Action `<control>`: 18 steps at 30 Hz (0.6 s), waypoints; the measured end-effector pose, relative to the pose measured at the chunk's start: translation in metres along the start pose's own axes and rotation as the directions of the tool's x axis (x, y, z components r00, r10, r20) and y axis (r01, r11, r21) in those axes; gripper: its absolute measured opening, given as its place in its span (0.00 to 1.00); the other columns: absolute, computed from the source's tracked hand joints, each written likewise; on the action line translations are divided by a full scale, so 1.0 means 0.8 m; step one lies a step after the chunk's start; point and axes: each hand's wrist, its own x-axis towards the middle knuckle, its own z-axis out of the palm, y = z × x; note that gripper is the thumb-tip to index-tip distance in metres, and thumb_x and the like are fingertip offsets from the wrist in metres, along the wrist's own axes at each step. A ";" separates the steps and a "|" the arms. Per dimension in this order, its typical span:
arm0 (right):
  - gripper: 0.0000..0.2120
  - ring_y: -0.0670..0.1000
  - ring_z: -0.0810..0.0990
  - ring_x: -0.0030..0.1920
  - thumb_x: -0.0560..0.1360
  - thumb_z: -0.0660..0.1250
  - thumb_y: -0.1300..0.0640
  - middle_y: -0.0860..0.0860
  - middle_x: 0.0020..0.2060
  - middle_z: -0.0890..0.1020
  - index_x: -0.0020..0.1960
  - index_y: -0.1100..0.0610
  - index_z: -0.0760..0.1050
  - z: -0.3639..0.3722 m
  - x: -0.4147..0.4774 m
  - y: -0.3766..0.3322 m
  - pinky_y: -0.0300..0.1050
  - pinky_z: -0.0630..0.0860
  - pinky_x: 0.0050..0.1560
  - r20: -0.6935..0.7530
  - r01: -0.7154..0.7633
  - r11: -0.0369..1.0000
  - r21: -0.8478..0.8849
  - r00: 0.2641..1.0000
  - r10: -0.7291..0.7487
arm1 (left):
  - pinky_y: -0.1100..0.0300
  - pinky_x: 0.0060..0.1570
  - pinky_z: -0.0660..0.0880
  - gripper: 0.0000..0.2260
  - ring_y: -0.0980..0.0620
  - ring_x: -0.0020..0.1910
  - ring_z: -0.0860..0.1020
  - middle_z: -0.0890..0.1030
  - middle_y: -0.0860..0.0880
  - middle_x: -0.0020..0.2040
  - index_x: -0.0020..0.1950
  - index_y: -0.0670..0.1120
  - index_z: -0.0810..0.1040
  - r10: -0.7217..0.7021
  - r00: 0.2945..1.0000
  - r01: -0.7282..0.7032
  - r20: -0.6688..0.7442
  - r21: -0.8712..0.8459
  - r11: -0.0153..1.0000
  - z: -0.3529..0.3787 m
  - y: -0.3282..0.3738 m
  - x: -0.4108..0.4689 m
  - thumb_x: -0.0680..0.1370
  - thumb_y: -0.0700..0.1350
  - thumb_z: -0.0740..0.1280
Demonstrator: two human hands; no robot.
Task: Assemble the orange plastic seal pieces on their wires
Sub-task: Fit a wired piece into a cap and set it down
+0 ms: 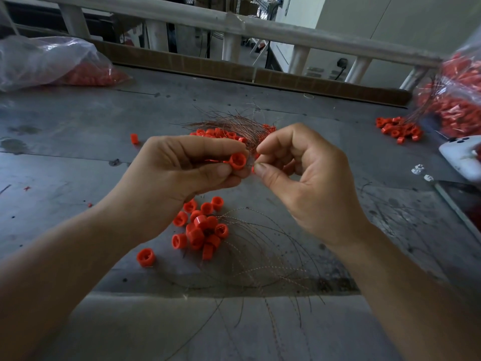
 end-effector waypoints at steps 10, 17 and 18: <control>0.13 0.44 0.77 0.38 0.70 0.68 0.68 0.44 0.35 0.76 0.43 0.51 0.71 -0.001 0.000 -0.002 0.29 0.72 0.38 0.005 -0.006 1.000 -0.006 1.000 0.006 | 0.67 0.39 0.78 0.13 0.53 0.40 0.83 0.85 0.48 0.39 0.40 0.48 0.85 -0.029 0.999 0.030 0.019 -0.061 0.998 0.000 0.003 0.000 0.63 0.36 0.64; 0.15 0.42 0.77 0.38 0.70 0.68 0.68 0.44 0.35 0.77 0.42 0.49 0.70 -0.001 0.001 -0.003 0.29 0.71 0.38 0.001 -0.011 1.000 -0.002 1.000 0.011 | 0.67 0.40 0.78 0.13 0.53 0.41 0.83 0.85 0.48 0.41 0.40 0.48 0.85 -0.023 0.999 0.025 0.037 -0.064 0.998 -0.002 0.003 0.000 0.64 0.35 0.64; 0.15 0.42 0.77 0.38 0.70 0.68 0.68 0.44 0.35 0.77 0.42 0.48 0.70 -0.001 0.001 -0.003 0.29 0.71 0.38 0.002 -0.013 1.000 0.000 1.000 0.013 | 0.67 0.39 0.78 0.13 0.53 0.41 0.83 0.85 0.48 0.40 0.40 0.47 0.85 -0.020 0.999 0.023 0.041 -0.066 0.998 -0.003 0.002 0.000 0.63 0.36 0.65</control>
